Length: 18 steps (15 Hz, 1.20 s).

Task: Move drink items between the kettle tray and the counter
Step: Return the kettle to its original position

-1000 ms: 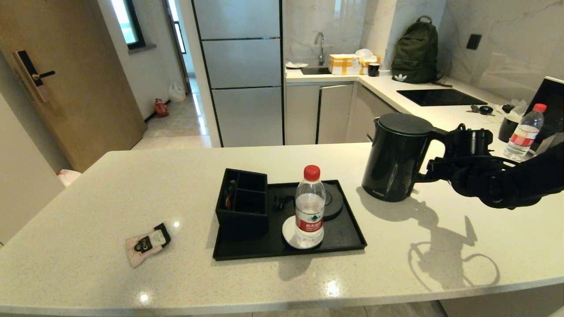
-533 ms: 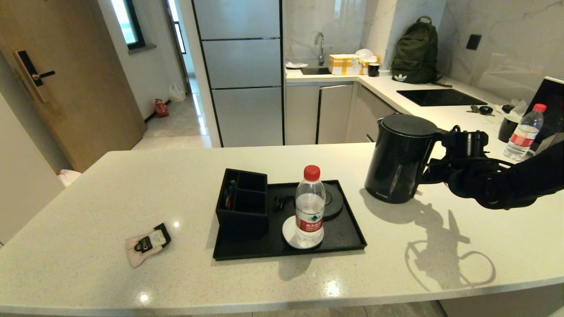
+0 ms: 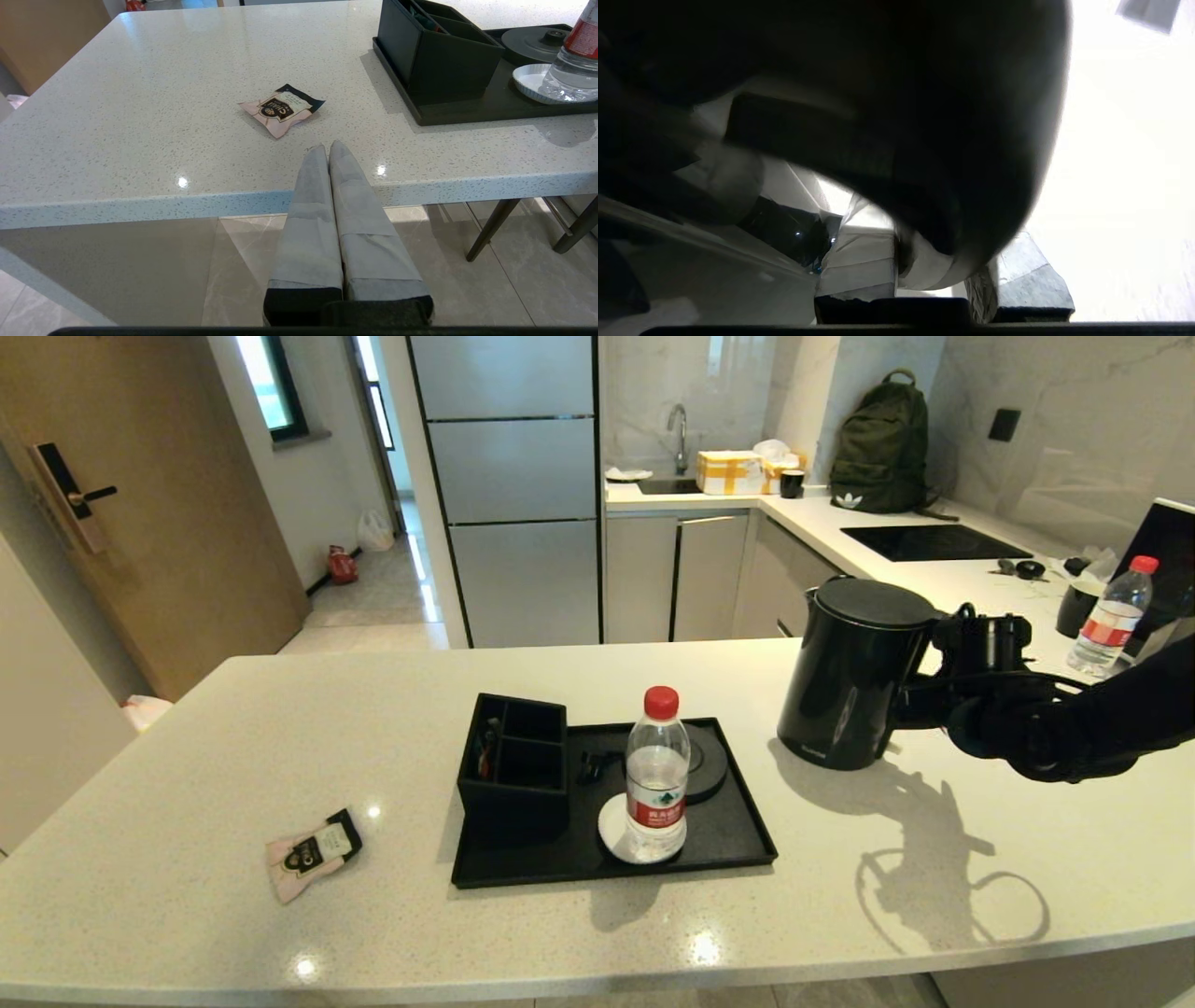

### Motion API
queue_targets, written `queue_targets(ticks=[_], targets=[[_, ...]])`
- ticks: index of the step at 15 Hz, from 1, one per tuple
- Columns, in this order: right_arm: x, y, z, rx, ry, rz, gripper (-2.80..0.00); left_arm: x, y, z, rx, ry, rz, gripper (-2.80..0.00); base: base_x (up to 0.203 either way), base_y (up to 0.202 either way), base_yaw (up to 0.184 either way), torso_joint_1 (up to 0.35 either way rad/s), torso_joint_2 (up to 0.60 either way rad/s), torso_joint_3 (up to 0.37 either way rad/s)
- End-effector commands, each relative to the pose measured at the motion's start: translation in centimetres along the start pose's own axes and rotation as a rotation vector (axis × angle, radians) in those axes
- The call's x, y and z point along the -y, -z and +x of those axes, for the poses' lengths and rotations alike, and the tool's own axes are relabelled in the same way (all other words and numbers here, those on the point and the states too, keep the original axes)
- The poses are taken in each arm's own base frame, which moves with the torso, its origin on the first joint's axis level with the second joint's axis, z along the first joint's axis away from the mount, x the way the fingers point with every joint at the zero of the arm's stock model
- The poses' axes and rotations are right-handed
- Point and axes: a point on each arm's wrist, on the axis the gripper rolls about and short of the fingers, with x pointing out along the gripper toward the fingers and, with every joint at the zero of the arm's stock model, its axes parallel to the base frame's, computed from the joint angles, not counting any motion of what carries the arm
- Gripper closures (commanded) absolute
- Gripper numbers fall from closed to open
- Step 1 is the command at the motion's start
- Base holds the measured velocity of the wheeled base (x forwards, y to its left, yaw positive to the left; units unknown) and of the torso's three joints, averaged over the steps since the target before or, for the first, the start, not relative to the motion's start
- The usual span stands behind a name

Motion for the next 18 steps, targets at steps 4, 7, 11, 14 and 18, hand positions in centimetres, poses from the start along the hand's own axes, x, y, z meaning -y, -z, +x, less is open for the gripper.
queue_targets(ticks=[4, 7, 11, 14, 18], targets=[[-1.1, -4.7, -7.3, 0.124, -0.138, 0.072, 0.00, 0.0, 0.0, 0.0, -0.002, -0.001, 0.000, 0.00, 0.000, 0.000, 0.000, 0.000, 0.00, 0.000], [-1.3, -5.2, -9.9, 0.146, -0.205, 0.080, 0.00, 0.0, 0.0, 0.0, -0.001, 0.000, 0.001, 0.00, 0.000, 0.000, 0.000, 0.000, 0.00, 0.000], [-2.1, -4.9, -10.5, 0.129, -0.314, 0.101, 0.00, 0.0, 0.0, 0.0, -0.001, 0.000, 0.000, 0.00, 0.000, 0.000, 0.000, 0.000, 0.00, 0.000], [-2.9, -4.3, -10.4, 0.097, -0.472, 0.118, 0.00, 0.0, 0.0, 0.0, -0.001, 0.000, 0.002, 0.00, 0.000, 0.000, 0.000, 0.000, 0.00, 0.000], [-3.6, -3.0, -9.7, 0.086, -0.642, 0.091, 0.00, 0.0, 0.0, 0.0, -0.001, 0.000, 0.000, 0.00, 0.000, 0.000, 0.000, 0.000, 0.00, 0.000]])
